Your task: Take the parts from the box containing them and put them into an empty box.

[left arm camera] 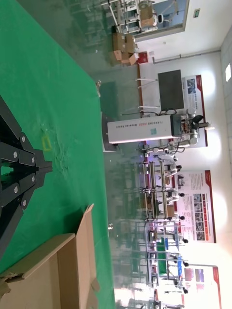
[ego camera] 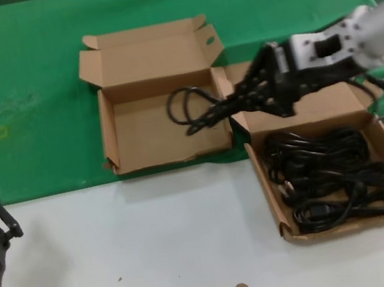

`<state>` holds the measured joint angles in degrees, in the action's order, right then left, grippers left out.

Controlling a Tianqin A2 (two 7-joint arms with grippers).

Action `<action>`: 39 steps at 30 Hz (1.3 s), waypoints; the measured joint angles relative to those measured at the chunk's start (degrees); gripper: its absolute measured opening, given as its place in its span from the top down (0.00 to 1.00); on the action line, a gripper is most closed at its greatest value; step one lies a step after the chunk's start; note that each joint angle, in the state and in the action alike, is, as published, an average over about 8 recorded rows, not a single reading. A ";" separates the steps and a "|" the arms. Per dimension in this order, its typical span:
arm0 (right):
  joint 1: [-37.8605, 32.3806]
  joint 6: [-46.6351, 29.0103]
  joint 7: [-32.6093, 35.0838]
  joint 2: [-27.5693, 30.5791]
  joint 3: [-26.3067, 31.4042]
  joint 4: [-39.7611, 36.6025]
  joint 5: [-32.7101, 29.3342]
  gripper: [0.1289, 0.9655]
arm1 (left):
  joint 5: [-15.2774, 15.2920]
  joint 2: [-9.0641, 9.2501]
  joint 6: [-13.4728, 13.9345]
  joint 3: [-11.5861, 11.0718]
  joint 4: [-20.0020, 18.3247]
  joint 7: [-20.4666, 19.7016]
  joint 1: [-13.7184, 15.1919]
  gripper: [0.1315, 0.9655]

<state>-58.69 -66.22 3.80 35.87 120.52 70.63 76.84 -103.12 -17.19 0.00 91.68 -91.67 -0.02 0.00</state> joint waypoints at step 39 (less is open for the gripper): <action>-14.39 11.19 14.75 -23.59 3.88 -36.50 -1.30 0.90 | 0.00 0.00 0.00 0.00 0.00 0.00 0.00 0.99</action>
<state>-73.07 -55.02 18.56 12.28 124.40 34.13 75.54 -103.12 -17.19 0.00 91.68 -91.67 -0.02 0.00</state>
